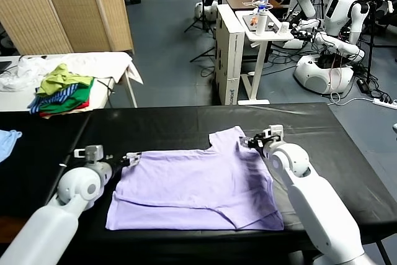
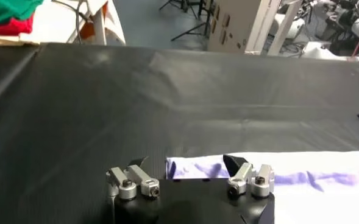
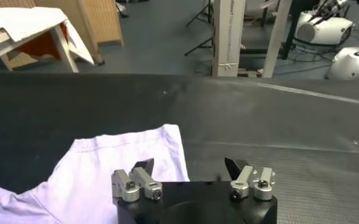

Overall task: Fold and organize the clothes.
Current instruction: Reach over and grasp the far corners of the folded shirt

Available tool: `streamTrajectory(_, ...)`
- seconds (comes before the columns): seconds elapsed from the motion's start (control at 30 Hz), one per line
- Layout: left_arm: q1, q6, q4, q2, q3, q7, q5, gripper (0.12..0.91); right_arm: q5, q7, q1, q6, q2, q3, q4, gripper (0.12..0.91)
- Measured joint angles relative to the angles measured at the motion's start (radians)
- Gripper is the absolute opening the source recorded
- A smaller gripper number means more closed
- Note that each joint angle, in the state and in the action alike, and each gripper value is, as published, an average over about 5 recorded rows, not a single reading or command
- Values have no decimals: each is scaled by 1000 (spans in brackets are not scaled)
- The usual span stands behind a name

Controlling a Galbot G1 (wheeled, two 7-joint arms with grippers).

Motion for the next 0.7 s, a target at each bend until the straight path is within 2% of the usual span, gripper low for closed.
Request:
streamTrajectory(0.07, -1, 2, 1, 0, 0, 2, 0, 835, -2, -2, -1, 0, 1, -2, -1, 674)
streamTrajectory(0.13, -1, 2, 2, -1, 0, 5, 0, 785, -4, -3, -1, 0, 2, -3, 0, 589)
streamTrajectory(0.27, -5, 3, 7, -2, 0, 8, 0, 691, -6, -5, -2, 0, 5, -4, 0, 374)
streamTrajectory(0.37, -7, 4, 7, -3, 0, 9, -3, 576, -10, -5, -4, 0, 8, -4, 0, 233)
streamTrajectory(0.53, -6, 7, 8, -4, 1, 10, -8, 318, -15, -8, -10, 0, 11, -4, 0, 171)
streamTrajectory(0.6, -5, 9, 9, -6, 2, 10, -7, 264, -17, -11, -12, 0, 11, -3, 1, 161)
streamTrajectory(0.7, -4, 11, 10, -9, 3, 10, -5, 230, -20, -17, -15, 0, 10, -1, 6, 147)
